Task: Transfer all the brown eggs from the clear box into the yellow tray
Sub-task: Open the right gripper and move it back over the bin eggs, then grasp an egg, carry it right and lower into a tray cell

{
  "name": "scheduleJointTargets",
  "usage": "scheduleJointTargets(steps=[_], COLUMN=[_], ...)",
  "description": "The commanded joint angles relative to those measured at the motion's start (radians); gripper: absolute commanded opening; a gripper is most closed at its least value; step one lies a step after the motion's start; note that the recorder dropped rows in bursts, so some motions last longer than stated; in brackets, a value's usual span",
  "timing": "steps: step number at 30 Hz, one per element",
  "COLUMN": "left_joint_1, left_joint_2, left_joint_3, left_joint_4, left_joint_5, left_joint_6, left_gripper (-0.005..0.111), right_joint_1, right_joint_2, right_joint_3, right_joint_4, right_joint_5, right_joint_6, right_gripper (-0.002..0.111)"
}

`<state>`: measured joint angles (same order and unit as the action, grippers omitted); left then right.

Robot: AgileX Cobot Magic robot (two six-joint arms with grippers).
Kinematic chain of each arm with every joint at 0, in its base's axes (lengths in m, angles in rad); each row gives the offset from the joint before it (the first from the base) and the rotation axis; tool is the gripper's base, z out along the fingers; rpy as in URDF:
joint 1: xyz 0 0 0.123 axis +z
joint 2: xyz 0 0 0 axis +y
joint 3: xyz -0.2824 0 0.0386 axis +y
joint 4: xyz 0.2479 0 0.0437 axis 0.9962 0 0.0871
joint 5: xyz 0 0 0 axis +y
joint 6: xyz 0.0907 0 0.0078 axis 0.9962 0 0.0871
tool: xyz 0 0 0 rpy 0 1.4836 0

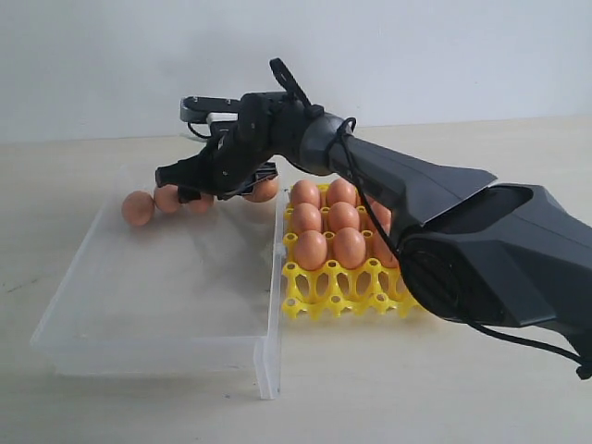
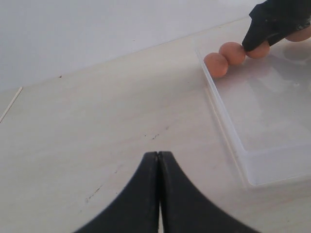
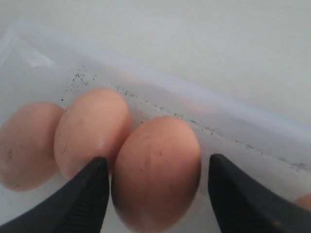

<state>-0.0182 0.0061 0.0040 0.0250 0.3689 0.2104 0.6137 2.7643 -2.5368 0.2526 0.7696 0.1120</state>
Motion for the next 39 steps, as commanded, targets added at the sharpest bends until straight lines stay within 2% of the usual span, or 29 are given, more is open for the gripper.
scheduleJointTargets(steps=[1,2,4,7,8,11,18,23,24,25,26,27,28,31,35,39], left_joint_1=[-0.002,-0.002,-0.002,-0.002,-0.002,-0.002,-0.002,-0.002,-0.002,-0.002,-0.002,-0.002,-0.002,-0.002,-0.002,-0.002], left_joint_2=[-0.006,-0.006,-0.006,-0.006,-0.006,-0.006,-0.006,-0.006,-0.006,-0.006,-0.006,-0.006,-0.006,-0.006,-0.006,-0.006], left_joint_3=[-0.004,-0.004,-0.004,-0.004,-0.004,-0.004,-0.004,-0.004,-0.004,-0.004,-0.004,-0.004,-0.004,-0.004,-0.004,-0.004], left_joint_4=[0.000,0.000,0.000,0.000,0.000,0.000,0.000,0.000,0.000,0.000,0.000,0.000,0.000,0.000,0.000,0.000], left_joint_5=[-0.008,-0.008,-0.008,-0.008,-0.008,-0.008,-0.008,-0.008,-0.008,-0.008,-0.008,-0.008,-0.008,-0.008,-0.008,-0.008], left_joint_6=[-0.006,-0.006,-0.006,-0.006,-0.006,-0.006,-0.006,-0.006,-0.006,-0.006,-0.006,-0.006,-0.006,-0.006,-0.006,-0.006], left_gripper=[0.000,0.000,0.000,0.000,0.000,0.000,0.000,0.000,0.000,0.000,0.000,0.000,0.000,0.000,0.000,0.000], right_joint_1=[0.003,0.003,0.003,0.003,0.003,0.015,0.068,0.079,0.079,0.079,0.079,0.079,0.079,0.079,0.079,0.079], right_joint_2=[0.005,0.005,0.005,-0.003,-0.009,-0.073,-0.223,-0.450,-0.556,-0.619,-0.748,-0.815,-0.924,-1.078,-1.101,-1.049], right_joint_3=[-0.007,-0.007,-0.007,-0.007,-0.007,-0.001,0.147,0.497,0.654,0.754,0.984,1.107,1.300,1.728,1.940,2.007], right_joint_4=[0.003,0.003,0.001,0.001,0.001,0.038,-0.008,-0.033,-0.094,-0.135,-0.185,-0.185,-0.185,-0.183,-0.132,-0.131], right_joint_5=[-0.038,-0.043,-0.044,0.003,0.031,0.120,0.215,0.155,0.122,0.049,-0.160,-0.283,-0.609,-1.134,-1.289,-1.343], right_joint_6=[-0.010,-0.010,-0.007,-0.028,-0.049,-0.187,-0.207,-0.210,-0.229,-0.236,-0.234,-0.234,-0.232,-0.232,-0.245,-0.243], right_gripper=[0.059,0.058,0.048,0.003,0.000,0.000,0.000,0.000,0.000,0.000,0.000,0.000,0.000,0.000,0.000,0.000])
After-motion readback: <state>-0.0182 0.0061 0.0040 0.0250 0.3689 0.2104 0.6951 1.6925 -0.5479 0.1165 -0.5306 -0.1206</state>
